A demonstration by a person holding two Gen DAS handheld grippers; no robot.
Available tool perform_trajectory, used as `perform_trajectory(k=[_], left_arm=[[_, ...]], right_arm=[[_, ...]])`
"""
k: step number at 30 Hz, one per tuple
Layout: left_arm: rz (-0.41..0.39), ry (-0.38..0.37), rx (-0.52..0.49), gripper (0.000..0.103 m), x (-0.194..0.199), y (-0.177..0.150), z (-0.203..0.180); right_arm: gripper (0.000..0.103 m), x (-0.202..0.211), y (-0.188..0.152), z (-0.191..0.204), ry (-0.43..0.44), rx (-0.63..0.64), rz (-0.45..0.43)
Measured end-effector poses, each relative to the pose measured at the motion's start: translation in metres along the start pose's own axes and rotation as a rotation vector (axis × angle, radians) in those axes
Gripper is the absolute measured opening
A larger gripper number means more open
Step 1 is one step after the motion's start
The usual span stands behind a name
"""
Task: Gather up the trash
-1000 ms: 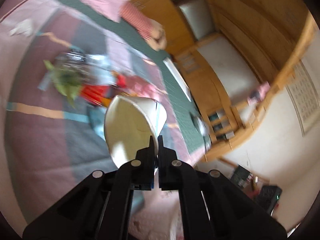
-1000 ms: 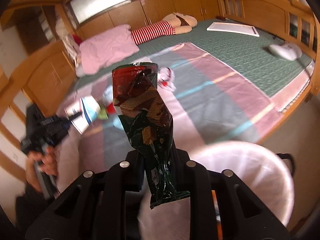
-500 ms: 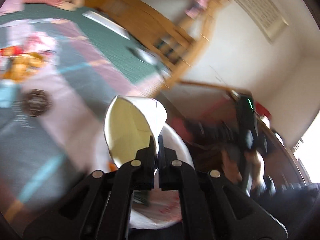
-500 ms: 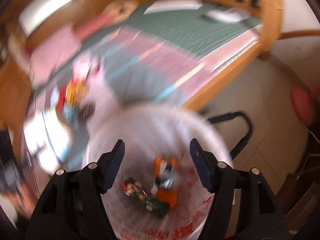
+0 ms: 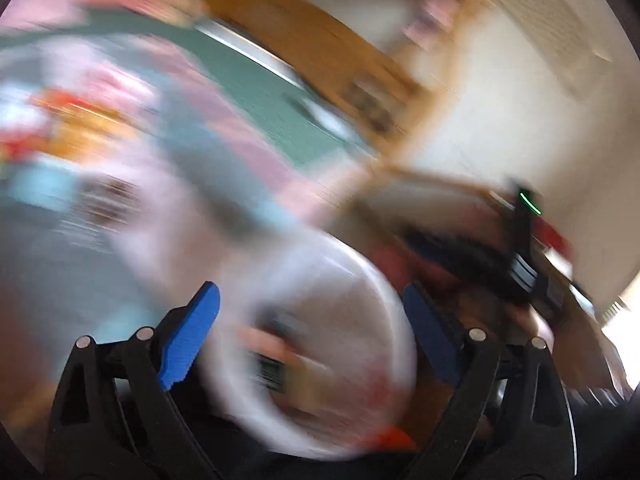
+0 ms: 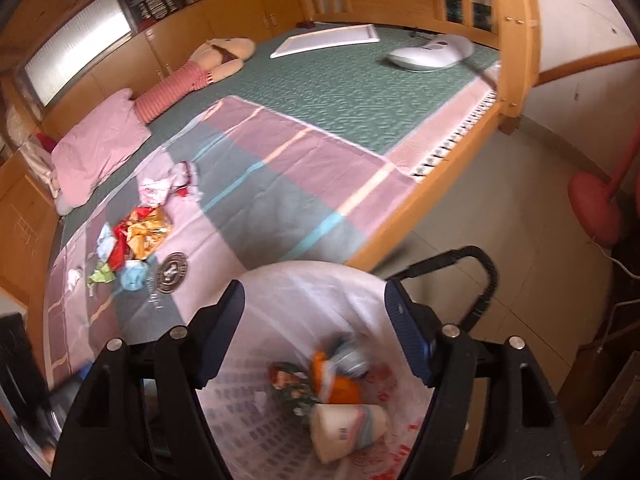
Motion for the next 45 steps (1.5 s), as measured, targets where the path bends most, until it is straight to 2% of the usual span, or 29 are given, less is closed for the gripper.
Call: perform_trajectory(k=[1, 2, 3, 4, 5, 6, 8, 13, 16, 18, 22, 25, 28, 30, 32, 33, 35, 39, 42, 45], left_arm=[[-0.076, 0.210, 0.039, 0.093, 0.021, 0.011, 0.031], [-0.104, 0.322, 0.059, 0.093, 0.032, 0.014, 0.047], [-0.135, 0.512, 0.097, 0.093, 0.049, 0.018, 0.074], [-0.145, 0.664, 0.141, 0.093, 0.065, 0.018, 0.098], [-0.151, 0.758, 0.192, 0.093, 0.080, 0.018, 0.118], [-0.172, 0.822, 0.280, 0.093, 0.099, 0.015, 0.140], [-0.239, 0.816, 0.490, 0.094, 0.136, 0.003, 0.177], [-0.297, 0.794, 0.810, 0.096, 0.179, -0.035, 0.231], [-0.343, 0.729, 0.975, 0.096, 0.195, -0.056, 0.248], [-0.388, 0.700, 1.061, 0.097, 0.203, -0.070, 0.257], [-0.464, 0.686, 1.164, 0.098, 0.220, -0.092, 0.258], [-0.479, 0.707, 1.177, 0.098, 0.231, -0.097, 0.263], [-0.507, 0.724, 1.218, 0.098, 0.240, -0.107, 0.268], [-0.510, 0.725, 1.226, 0.098, 0.240, -0.109, 0.268], [-0.499, 0.720, 1.221, 0.098, 0.237, -0.106, 0.268], [-0.494, 0.717, 1.217, 0.098, 0.236, -0.105, 0.268], [-0.491, 0.720, 1.213, 0.098, 0.235, -0.103, 0.270], [-0.500, 0.707, 1.213, 0.098, 0.237, -0.101, 0.268], [-0.495, 0.682, 1.213, 0.098, 0.236, -0.098, 0.271], [-0.477, 0.654, 1.199, 0.098, 0.232, -0.094, 0.271]], right_arm=[[0.071, -0.006, 0.002, 0.013, 0.019, 0.016, 0.006], [0.071, -0.013, 0.003, 0.031, 0.042, 0.039, 0.014], [0.071, -0.021, 0.004, 0.051, 0.068, 0.067, 0.022], [0.071, -0.032, 0.006, 0.079, 0.105, 0.105, 0.030], [0.071, -0.039, 0.006, 0.104, 0.140, 0.141, 0.035], [0.071, -0.048, 0.005, 0.133, 0.181, 0.185, 0.038], [0.071, -0.066, 0.003, 0.200, 0.268, 0.290, 0.038], [0.071, -0.122, -0.018, 0.372, 0.422, 0.556, 0.076], [0.071, -0.164, -0.028, 0.461, 0.418, 0.694, 0.064], [0.071, -0.201, -0.037, 0.512, 0.408, 0.734, 0.094], [0.071, -0.276, -0.060, 0.574, 0.358, 0.737, 0.194], [0.071, -0.329, -0.083, 0.604, 0.278, 0.760, 0.242], [0.069, -0.358, -0.105, 0.621, 0.223, 0.830, 0.242], [0.055, -0.361, -0.107, 0.620, 0.248, 0.833, 0.204], [0.013, -0.355, -0.104, 0.616, 0.271, 0.830, 0.208], [0.005, -0.351, -0.102, 0.611, 0.281, 0.826, 0.225], [0.004, -0.340, -0.099, 0.601, 0.316, 0.798, 0.255], [0.004, -0.275, -0.098, 0.553, 0.403, 0.785, 0.276], [0.004, -0.220, -0.109, 0.499, 0.437, 0.781, 0.304], [0.004, -0.194, -0.128, 0.448, 0.433, 0.718, 0.399]])
Point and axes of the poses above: each gripper's, at about its wrist camera, not at the fingertips, and x roughly against the way its jaws point, z to its left, y to its top, the point moved 4 cm from there along -x, roughly the way its jaws point, and after that the axes turned 3 degrees about y, right-handed, at the moved point
